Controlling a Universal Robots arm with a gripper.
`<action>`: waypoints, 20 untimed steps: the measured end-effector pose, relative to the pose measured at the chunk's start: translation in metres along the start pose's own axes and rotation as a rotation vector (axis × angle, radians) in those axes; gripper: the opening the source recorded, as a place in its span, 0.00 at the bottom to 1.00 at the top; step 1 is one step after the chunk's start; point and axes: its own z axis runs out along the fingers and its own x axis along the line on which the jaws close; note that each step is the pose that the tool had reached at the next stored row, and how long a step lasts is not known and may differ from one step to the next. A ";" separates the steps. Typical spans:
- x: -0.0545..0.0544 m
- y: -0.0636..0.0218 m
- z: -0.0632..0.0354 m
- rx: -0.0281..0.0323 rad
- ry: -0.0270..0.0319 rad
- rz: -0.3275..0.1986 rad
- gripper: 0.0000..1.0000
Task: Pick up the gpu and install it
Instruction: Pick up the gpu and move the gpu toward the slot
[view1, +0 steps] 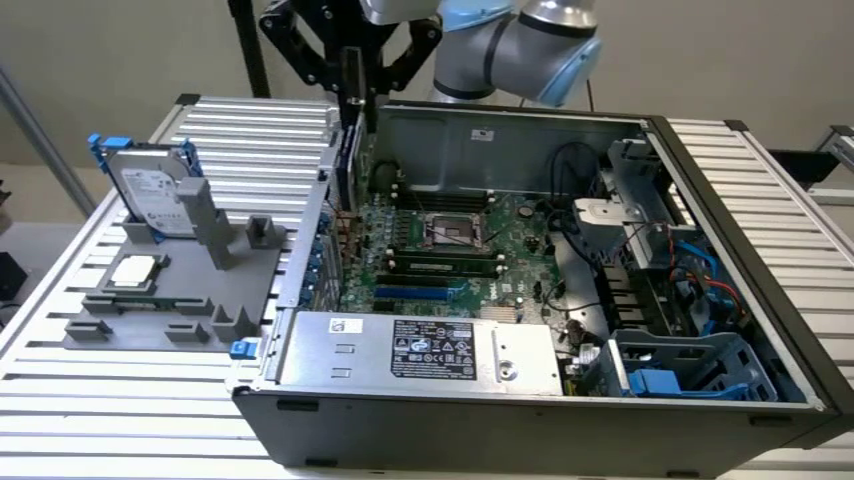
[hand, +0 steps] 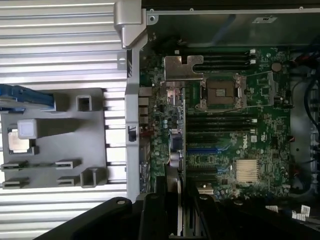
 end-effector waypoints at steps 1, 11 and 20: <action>-0.004 0.0001 0.0013 0.0007 0.0000 0.000 0.00; -0.049 0.0017 0.0180 0.0073 -0.0003 -0.001 0.00; -0.075 0.0022 0.0347 0.0212 -0.0002 -0.024 0.00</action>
